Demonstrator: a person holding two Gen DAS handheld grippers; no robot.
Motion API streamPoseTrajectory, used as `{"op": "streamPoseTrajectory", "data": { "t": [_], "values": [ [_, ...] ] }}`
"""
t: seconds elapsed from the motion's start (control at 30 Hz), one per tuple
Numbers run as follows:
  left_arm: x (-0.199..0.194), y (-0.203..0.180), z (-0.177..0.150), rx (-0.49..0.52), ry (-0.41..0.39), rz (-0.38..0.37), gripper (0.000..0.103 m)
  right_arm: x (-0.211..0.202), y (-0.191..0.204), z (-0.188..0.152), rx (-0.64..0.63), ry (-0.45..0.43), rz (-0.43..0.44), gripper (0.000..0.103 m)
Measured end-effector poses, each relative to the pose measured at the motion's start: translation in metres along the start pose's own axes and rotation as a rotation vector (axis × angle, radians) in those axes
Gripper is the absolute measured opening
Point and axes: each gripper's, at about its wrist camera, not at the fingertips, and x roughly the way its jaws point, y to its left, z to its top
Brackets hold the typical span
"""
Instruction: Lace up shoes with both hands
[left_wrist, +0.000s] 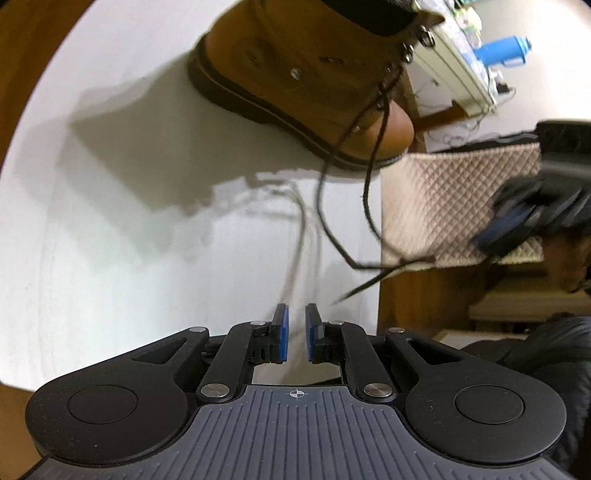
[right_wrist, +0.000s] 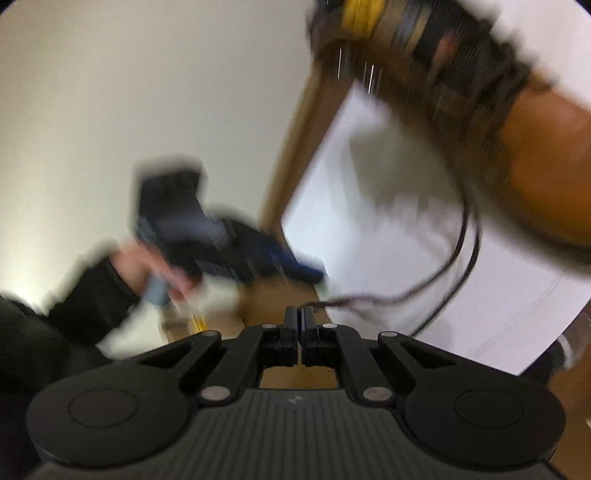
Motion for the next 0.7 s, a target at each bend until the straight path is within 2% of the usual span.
{"op": "streamPoseTrajectory", "data": {
  "t": [0.03,0.1,0.17,0.23,0.27,0.33,0.43,0.5,0.6,0.7],
  "values": [
    [0.001,-0.002,0.002,0.004,0.007,0.001,0.008,-0.007,0.001,0.002,0.009,-0.043,0.006,0.002],
    [0.003,-0.005,0.006,0.010,0.005,-0.004,0.008,-0.013,0.011,0.005,-0.081,-0.049,-0.128,0.002],
    [0.002,-0.008,0.011,0.008,-0.004,-0.020,0.009,-0.018,0.007,0.004,-0.039,-0.096,-0.079,0.002],
    [0.001,-0.008,0.013,-0.018,-0.018,-0.051,0.010,-0.020,0.008,0.004,-0.055,-0.124,-0.098,0.002],
    [0.006,-0.006,0.014,-0.030,-0.022,-0.064,0.012,-0.020,0.008,0.003,-0.072,-0.154,-0.113,0.002],
    [0.013,-0.004,0.016,-0.069,-0.031,-0.100,0.015,-0.018,0.014,-0.006,-0.160,-0.185,-0.200,0.002],
    [0.027,0.003,0.020,-0.136,-0.033,-0.130,0.015,-0.002,0.017,-0.020,-0.275,-0.154,-0.308,0.002],
    [0.038,0.009,0.021,-0.203,-0.036,-0.162,0.015,0.020,0.008,-0.028,-0.312,-0.090,-0.346,0.002],
    [0.053,0.016,0.021,-0.284,-0.032,-0.195,0.016,0.055,0.001,-0.046,-0.363,0.009,-0.356,0.002],
    [0.070,0.019,0.019,-0.331,0.007,-0.197,0.016,0.066,0.002,-0.053,-0.383,0.039,-0.343,0.002]
  ]
}}
